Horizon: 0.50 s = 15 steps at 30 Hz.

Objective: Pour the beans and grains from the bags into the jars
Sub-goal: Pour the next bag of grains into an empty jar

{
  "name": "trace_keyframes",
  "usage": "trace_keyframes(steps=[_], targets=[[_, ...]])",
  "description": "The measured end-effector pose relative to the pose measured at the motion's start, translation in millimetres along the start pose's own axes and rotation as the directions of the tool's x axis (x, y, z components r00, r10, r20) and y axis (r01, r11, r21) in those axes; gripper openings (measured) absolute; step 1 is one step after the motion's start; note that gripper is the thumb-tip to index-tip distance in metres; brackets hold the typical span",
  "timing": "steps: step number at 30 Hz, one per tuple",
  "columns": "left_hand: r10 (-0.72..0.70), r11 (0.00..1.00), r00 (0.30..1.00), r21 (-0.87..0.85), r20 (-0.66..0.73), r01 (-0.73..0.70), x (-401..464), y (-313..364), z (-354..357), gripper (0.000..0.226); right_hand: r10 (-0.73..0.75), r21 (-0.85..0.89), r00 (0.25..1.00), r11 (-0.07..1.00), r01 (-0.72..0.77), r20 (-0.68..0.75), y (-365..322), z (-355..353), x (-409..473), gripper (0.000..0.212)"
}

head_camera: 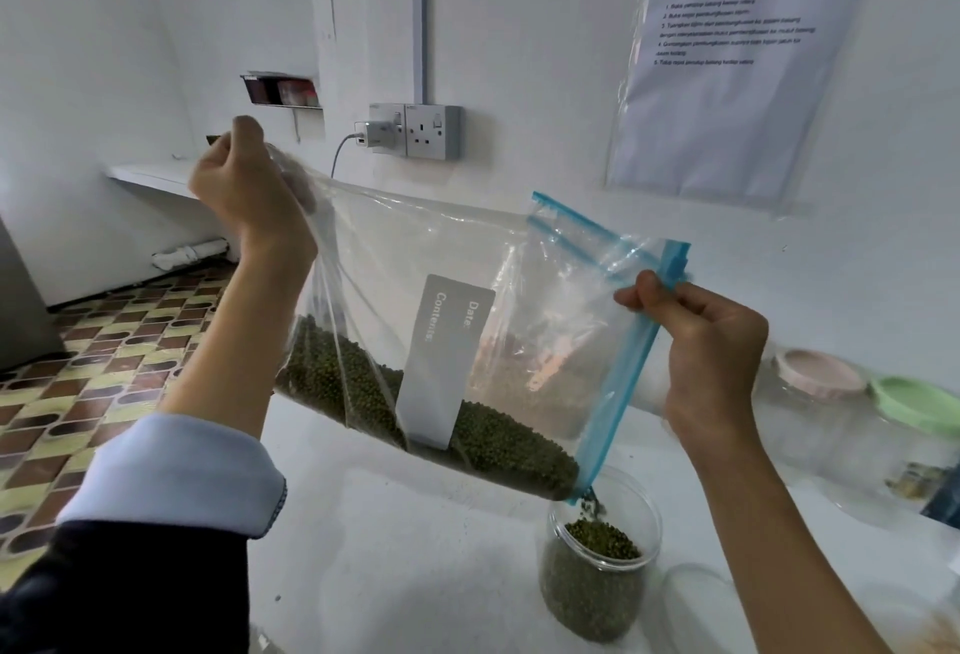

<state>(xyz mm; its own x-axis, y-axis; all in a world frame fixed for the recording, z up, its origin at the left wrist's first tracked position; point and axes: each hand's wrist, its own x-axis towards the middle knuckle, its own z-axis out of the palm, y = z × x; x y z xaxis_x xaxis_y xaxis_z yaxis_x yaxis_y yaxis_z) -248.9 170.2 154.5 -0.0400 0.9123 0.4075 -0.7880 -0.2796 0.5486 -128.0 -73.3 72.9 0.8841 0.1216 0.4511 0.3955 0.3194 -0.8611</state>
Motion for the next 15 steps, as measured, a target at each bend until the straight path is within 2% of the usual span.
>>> trace_keyframes(steps=[8,15], targets=[[-0.014,0.999,1.000,-0.037,0.006,0.014,-0.7,-0.8,2.6,0.049,0.000,0.022,0.998,1.000,0.001,-0.058,2.5,-2.3,-0.5,0.015],[-0.044,0.994,0.999,-0.096,-0.008,0.043,-4.1,-0.3,8.3,0.053,0.007,-0.009,0.999,1.000,-0.007,-0.046,0.6,-1.0,6.3,0.013]])
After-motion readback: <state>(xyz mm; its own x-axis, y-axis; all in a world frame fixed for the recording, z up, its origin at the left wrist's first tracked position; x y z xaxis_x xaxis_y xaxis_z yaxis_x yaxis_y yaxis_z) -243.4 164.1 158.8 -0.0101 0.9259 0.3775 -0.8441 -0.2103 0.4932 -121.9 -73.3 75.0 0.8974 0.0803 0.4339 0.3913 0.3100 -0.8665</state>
